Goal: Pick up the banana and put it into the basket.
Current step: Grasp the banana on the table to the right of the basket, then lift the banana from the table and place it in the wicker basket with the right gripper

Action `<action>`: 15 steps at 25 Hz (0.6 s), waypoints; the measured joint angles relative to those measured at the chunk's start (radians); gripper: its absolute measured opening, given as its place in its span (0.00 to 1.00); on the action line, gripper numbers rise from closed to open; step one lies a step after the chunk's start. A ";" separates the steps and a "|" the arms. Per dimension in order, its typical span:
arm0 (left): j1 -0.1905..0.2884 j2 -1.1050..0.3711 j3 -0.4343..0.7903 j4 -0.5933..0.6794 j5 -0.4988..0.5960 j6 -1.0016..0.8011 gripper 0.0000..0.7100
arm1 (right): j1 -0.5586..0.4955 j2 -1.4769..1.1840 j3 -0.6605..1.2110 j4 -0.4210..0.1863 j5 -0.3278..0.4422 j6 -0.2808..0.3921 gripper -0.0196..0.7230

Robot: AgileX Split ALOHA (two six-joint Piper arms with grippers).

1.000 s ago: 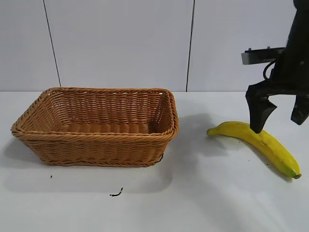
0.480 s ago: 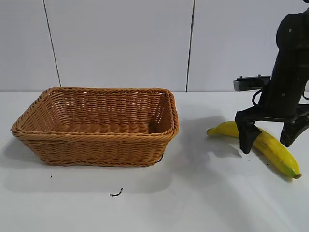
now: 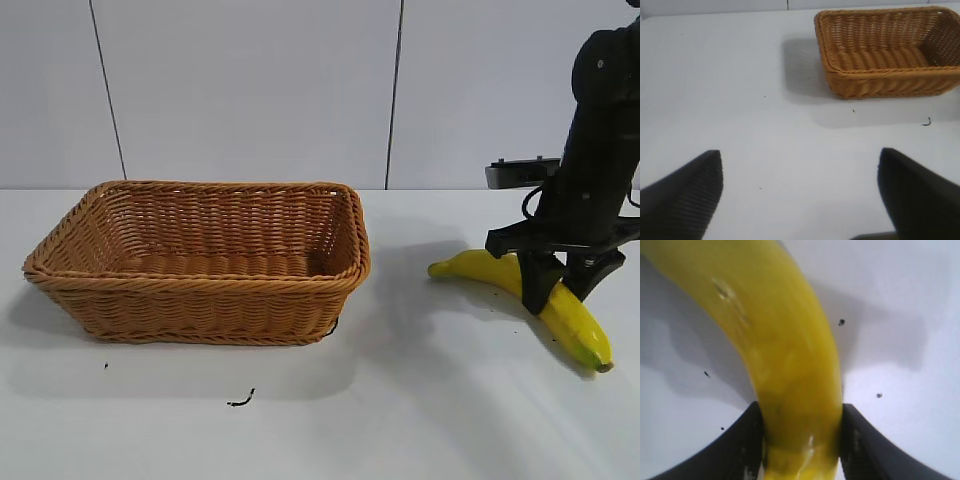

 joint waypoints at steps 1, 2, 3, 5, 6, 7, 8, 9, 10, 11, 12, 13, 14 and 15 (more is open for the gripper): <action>0.000 0.000 0.000 0.000 0.000 0.000 0.89 | 0.000 -0.015 -0.026 -0.001 0.024 0.000 0.42; 0.000 0.000 0.000 0.000 0.000 0.000 0.89 | 0.000 -0.032 -0.050 -0.002 0.046 0.000 0.42; 0.000 0.000 0.000 0.000 0.000 0.000 0.89 | 0.000 -0.046 -0.081 -0.002 0.076 0.000 0.42; 0.000 0.000 0.000 0.000 0.000 0.000 0.89 | 0.000 -0.078 -0.142 -0.002 0.134 0.000 0.42; 0.000 0.000 0.000 0.000 0.000 0.000 0.89 | 0.000 -0.091 -0.175 -0.002 0.161 0.000 0.42; 0.000 0.000 0.000 0.000 0.000 0.000 0.89 | 0.000 -0.099 -0.207 -0.002 0.187 0.000 0.42; 0.000 0.000 0.000 0.000 0.000 0.000 0.89 | 0.001 -0.107 -0.239 -0.003 0.209 0.000 0.42; 0.000 0.000 0.000 0.000 0.000 0.000 0.89 | 0.005 -0.113 -0.265 -0.007 0.223 0.000 0.42; 0.000 0.000 0.000 0.000 0.000 0.000 0.89 | 0.012 -0.115 -0.297 -0.010 0.232 -0.001 0.42; 0.000 0.000 0.000 0.000 0.000 0.000 0.89 | 0.023 -0.117 -0.329 -0.019 0.234 -0.003 0.42; 0.000 0.000 0.000 0.000 0.000 0.000 0.89 | 0.037 -0.117 -0.357 -0.019 0.234 -0.008 0.42; 0.000 0.000 0.000 0.000 0.000 0.000 0.89 | 0.056 -0.117 -0.378 -0.026 0.235 -0.019 0.42; 0.000 0.000 0.000 0.000 0.000 0.000 0.89 | 0.074 -0.117 -0.400 -0.029 0.236 -0.028 0.42; 0.000 0.000 0.000 0.000 0.000 0.000 0.89 | 0.098 -0.117 -0.420 -0.031 0.236 -0.047 0.42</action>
